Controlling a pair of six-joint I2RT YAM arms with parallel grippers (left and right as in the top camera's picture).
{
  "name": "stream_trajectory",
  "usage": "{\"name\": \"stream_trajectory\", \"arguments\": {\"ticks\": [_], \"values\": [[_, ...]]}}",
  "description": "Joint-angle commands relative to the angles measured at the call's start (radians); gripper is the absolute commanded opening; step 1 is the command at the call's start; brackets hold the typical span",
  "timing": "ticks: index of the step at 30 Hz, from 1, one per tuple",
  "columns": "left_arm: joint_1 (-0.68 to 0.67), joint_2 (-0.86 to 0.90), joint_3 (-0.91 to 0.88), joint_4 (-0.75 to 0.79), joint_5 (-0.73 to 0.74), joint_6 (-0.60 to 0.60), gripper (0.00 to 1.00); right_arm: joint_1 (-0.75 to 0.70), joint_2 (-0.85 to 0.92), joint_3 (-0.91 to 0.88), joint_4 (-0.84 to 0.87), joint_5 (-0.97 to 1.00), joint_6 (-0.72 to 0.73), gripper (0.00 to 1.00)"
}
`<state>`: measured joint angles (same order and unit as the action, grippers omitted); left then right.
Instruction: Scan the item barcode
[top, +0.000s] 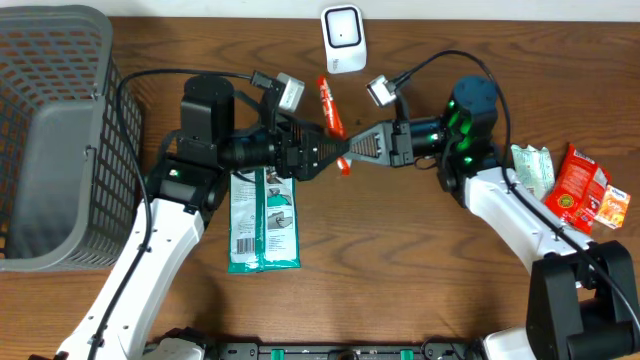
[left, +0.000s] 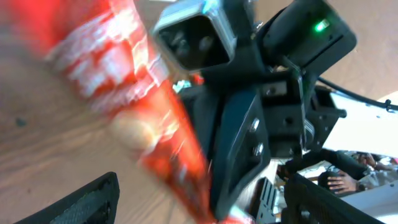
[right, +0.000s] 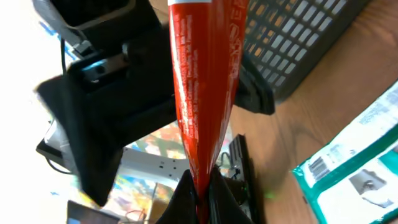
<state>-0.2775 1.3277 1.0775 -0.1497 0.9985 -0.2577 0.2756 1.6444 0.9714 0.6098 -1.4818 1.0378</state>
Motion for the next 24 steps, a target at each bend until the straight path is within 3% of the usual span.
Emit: {"name": "stream_trajectory", "arguments": {"ticks": [1, 11, 19, 22, 24], "values": [[-0.003, 0.008, 0.017, 0.041, -0.013, -0.02, 0.83, 0.03, -0.013, 0.008, 0.006, 0.028, 0.039, 0.01], [-0.003, 0.008, 0.017, 0.043, -0.018, -0.028, 0.64, 0.04, -0.013, 0.008, 0.047, 0.089, 0.047, 0.01], [-0.003, 0.031, 0.015, 0.043, -0.029, -0.028, 0.46, 0.04, -0.013, 0.008, 0.059, 0.111, 0.047, 0.01], [-0.003, 0.037, 0.015, 0.042, -0.066, -0.029, 0.34, 0.04, -0.013, 0.008, 0.061, 0.111, 0.047, 0.01], [-0.003, 0.04, 0.015, 0.044, -0.077, -0.028, 0.33, 0.04, -0.013, 0.008, 0.061, 0.111, 0.047, 0.01]]}}
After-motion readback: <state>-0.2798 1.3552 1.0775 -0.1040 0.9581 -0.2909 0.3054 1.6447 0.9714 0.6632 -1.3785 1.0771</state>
